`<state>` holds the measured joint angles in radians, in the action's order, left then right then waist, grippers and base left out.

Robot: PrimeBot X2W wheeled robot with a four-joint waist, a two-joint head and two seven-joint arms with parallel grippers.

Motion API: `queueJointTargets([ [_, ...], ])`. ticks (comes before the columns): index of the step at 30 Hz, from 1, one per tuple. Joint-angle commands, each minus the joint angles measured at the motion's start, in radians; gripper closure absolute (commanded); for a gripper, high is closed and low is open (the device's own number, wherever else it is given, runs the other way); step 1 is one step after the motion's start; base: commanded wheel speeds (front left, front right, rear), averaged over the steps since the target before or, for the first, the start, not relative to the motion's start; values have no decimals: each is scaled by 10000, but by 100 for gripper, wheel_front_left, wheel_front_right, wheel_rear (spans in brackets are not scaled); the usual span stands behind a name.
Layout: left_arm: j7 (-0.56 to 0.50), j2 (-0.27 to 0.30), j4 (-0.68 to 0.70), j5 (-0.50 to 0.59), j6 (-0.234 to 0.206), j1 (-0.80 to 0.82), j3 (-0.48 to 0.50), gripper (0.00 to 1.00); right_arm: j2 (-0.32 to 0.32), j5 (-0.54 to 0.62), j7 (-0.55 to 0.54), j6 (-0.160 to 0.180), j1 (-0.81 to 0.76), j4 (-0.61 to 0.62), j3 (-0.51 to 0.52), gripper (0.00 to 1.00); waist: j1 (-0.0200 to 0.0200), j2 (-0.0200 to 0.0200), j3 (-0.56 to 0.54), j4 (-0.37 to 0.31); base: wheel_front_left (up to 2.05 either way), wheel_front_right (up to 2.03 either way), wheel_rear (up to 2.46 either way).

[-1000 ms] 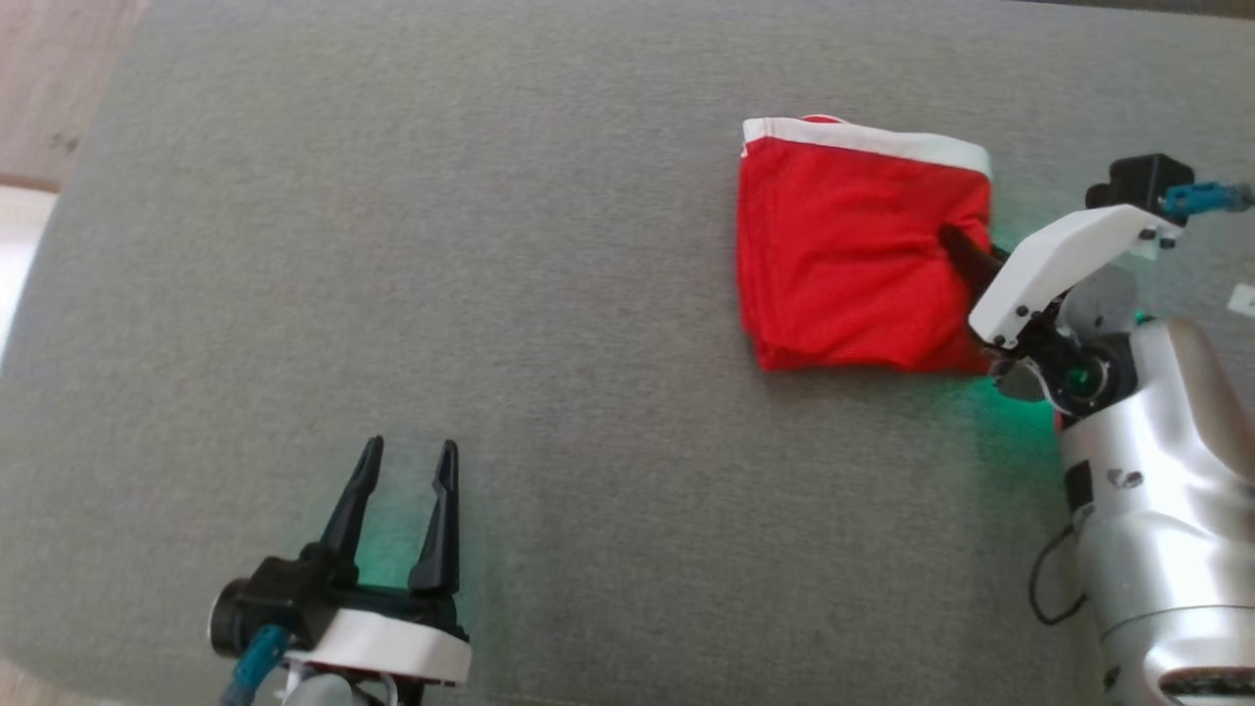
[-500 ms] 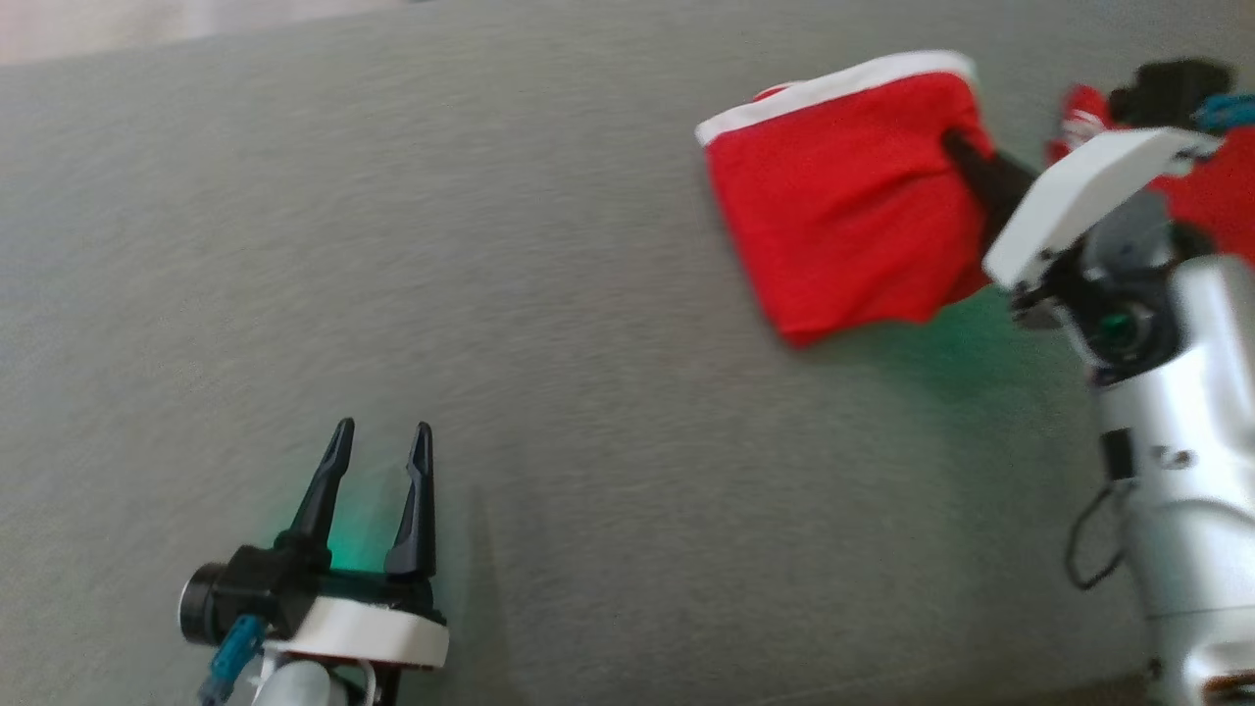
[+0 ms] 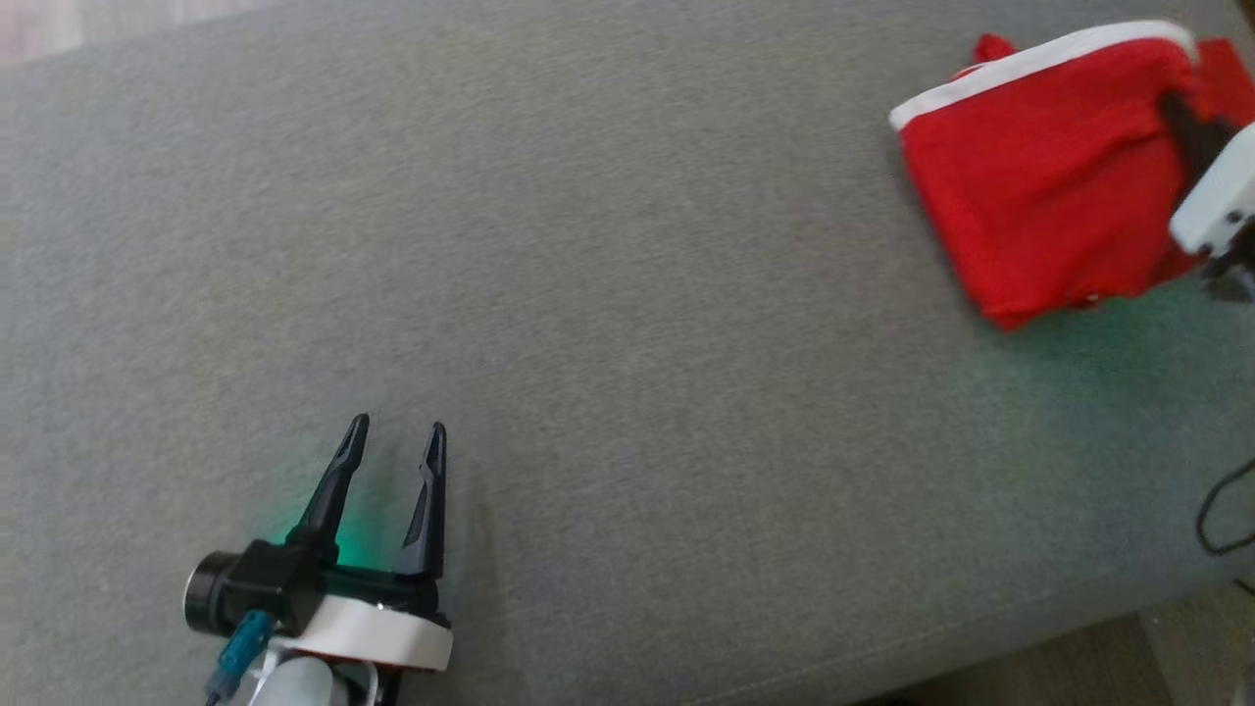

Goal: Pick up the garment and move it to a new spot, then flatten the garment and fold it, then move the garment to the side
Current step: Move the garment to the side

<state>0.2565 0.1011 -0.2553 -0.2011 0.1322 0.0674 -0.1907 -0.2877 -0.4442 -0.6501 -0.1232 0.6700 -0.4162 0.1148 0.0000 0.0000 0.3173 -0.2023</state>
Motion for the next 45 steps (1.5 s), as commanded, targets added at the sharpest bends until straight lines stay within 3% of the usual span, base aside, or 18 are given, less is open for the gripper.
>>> queueJointTargets([
  [1,53,138,254,38,-16,231,286,0,-158,186,118,-75,499,316,8,100,0,0,73,174,0,0,0],
  [8,53,162,350,9,-16,226,440,0,-759,2239,355,-75,1257,-740,579,100,0,0,301,713,0,0,0],
  [9,53,158,364,4,-16,207,469,0,-905,2600,400,-75,1303,-837,586,74,0,0,324,745,0,0,0],
  [10,53,154,376,1,-16,192,497,0,-1009,2908,443,-75,1337,-932,614,19,0,0,343,768,0,0,0],
  [11,53,147,380,-3,-16,184,521,0,-1079,3146,445,-75,1362,-1033,649,0,0,0,358,785,0,0,0],
  [17,53,72,433,-66,-16,184,685,0,-1384,3968,1147,-75,1362,-965,345,0,0,0,294,747,0,0,0],
  [27,53,-157,779,-150,-210,-252,1349,0,-778,3641,3683,-75,86,984,-76,0,0,0,-737,594,0,0,0],
  [34,53,-280,550,-128,-331,-634,1559,0,114,3567,5383,-75,-2321,3252,-61,0,0,0,-1671,902,0,0,0],
  [37,53,-325,440,58,-479,-788,1659,0,946,3848,6219,-75,-3927,4006,-35,0,0,0,-2063,1197,0,0,0],
  [45,53,-401,287,156,-510,-961,1743,0,2082,4184,7501,-75,-6228,4212,-591,0,0,0,-2475,1726,0,0,0],
])
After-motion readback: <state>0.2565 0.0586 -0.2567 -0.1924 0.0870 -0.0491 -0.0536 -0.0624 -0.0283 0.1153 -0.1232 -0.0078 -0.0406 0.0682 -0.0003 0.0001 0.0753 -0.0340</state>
